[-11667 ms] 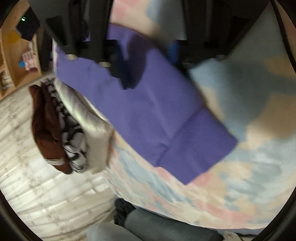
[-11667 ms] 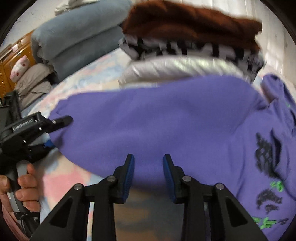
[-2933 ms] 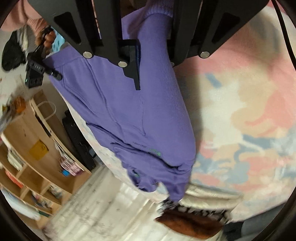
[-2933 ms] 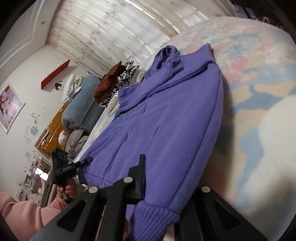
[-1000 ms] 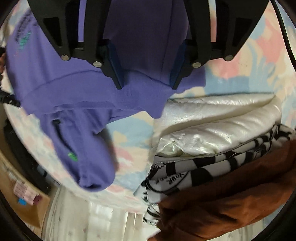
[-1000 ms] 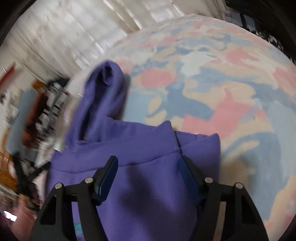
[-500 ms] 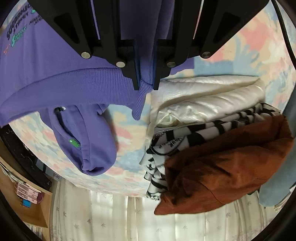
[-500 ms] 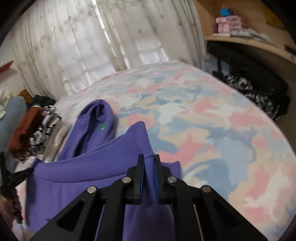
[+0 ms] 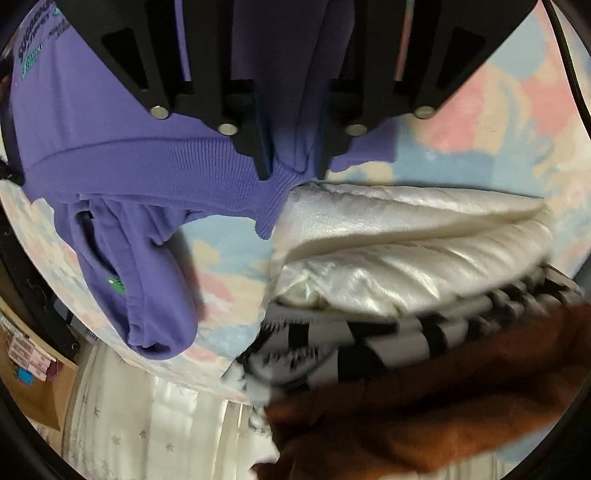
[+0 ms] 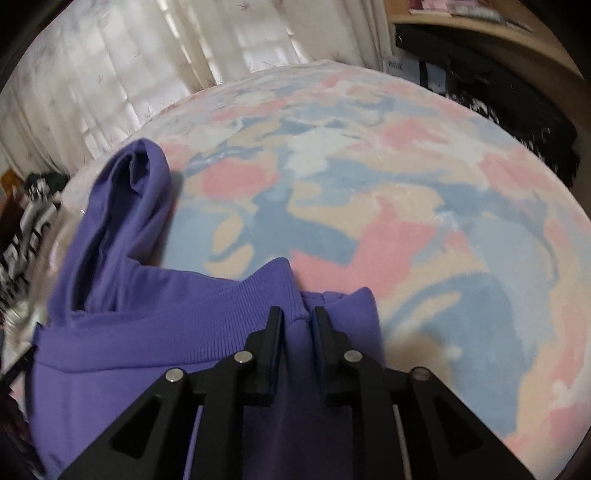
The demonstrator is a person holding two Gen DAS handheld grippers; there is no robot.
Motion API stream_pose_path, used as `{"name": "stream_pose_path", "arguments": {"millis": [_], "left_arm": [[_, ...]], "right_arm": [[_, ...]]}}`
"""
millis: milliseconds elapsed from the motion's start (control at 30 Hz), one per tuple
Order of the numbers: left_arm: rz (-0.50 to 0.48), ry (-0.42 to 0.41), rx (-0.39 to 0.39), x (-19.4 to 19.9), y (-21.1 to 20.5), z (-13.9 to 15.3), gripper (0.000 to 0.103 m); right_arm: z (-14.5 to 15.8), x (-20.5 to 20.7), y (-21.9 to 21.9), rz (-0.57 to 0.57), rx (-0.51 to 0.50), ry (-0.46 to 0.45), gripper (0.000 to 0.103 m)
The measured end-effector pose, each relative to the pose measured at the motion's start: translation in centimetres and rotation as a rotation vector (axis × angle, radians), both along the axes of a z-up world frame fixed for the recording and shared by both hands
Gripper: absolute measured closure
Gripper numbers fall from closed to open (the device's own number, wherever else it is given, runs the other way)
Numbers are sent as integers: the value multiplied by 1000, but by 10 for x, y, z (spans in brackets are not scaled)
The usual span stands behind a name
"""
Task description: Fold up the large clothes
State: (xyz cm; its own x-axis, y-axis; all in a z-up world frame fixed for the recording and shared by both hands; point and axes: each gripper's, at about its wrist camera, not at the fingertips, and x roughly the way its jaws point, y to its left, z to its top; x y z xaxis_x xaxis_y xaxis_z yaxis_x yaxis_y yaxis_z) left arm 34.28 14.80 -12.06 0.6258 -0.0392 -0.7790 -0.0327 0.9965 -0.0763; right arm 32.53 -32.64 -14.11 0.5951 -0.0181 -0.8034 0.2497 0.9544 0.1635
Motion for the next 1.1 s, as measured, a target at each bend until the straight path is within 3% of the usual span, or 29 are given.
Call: {"name": "stream_pose_path", "arguments": {"millis": [133, 233, 267, 333, 467, 600, 700, 800, 967, 1100], "left_arm": [[-38, -83, 60, -45, -14, 33, 77], [-75, -59, 56, -85, -30, 39, 77], [-82, -46, 53, -96, -33, 38, 78], [-80, -19, 57, -123, -43, 28, 78], [-36, 43, 164, -165, -48, -7, 77], [8, 19, 128, -180, -27, -11, 78], [56, 27, 146, -182, -14, -12, 78], [59, 31, 111, -181, -7, -11, 78], [45, 42, 101, -181, -10, 2, 77], [24, -9, 101, -181, -15, 28, 77]], "right_arm": [[37, -36, 12, 17, 1, -100, 81], [51, -64, 36, 95, 42, -127, 58], [52, -73, 49, 138, 64, -124, 55], [46, -91, 80, 243, 72, -99, 55], [15, -122, 126, 375, 12, -24, 55], [-6, -147, 106, 337, -80, -1, 57], [-2, -161, 61, 212, -128, 11, 58], [1, -171, 31, 187, -90, 16, 78], [12, -178, 34, 176, -92, 31, 75], [28, -180, 39, 194, -30, -6, 75]]}}
